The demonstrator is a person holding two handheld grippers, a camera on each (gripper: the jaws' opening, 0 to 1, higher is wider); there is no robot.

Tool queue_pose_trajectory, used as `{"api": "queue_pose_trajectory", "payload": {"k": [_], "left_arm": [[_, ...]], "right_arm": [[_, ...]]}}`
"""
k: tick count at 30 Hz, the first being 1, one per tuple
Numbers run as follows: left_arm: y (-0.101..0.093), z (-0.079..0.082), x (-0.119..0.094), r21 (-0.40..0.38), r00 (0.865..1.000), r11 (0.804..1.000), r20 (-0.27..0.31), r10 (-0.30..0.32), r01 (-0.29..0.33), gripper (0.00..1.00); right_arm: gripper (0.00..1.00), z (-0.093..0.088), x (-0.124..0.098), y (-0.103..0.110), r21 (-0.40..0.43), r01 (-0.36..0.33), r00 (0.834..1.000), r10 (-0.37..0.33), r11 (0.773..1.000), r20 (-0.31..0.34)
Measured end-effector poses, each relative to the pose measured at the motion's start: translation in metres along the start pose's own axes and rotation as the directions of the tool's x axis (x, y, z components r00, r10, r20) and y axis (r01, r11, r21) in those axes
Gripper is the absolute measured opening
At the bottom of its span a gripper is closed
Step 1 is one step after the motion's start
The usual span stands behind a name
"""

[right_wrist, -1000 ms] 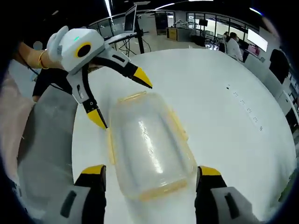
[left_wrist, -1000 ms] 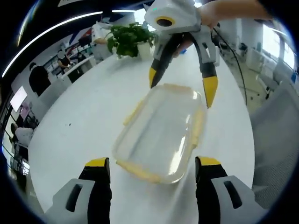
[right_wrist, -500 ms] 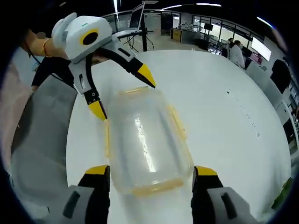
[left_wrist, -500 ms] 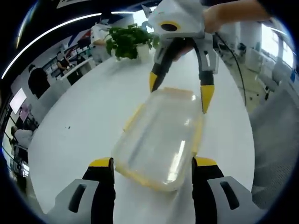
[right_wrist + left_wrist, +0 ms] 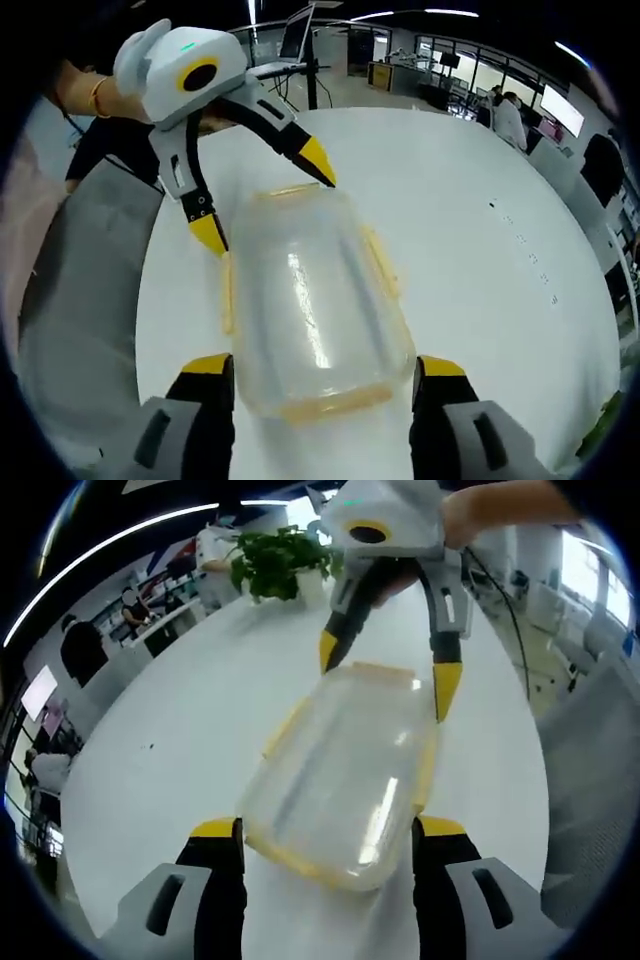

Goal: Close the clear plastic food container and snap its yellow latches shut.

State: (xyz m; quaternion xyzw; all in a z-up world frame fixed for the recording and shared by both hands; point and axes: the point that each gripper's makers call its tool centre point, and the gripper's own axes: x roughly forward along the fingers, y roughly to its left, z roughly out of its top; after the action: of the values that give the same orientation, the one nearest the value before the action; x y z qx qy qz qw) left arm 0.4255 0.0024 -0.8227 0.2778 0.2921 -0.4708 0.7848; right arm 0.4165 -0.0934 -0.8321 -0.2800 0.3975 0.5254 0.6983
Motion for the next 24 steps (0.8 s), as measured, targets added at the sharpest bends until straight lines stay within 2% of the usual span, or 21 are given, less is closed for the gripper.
{"api": "queue_pose_trajectory", "payload": {"k": [24], "left_arm": [[0.036, -0.022, -0.011, -0.002, 1.0, 1.0, -0.007, 0.015, -0.015, 0.67]], "right_arm": [[0.72, 0.036, 0.022, -0.014, -0.033, -0.015, 1.0, 0.015, 0.999, -0.002]]}}
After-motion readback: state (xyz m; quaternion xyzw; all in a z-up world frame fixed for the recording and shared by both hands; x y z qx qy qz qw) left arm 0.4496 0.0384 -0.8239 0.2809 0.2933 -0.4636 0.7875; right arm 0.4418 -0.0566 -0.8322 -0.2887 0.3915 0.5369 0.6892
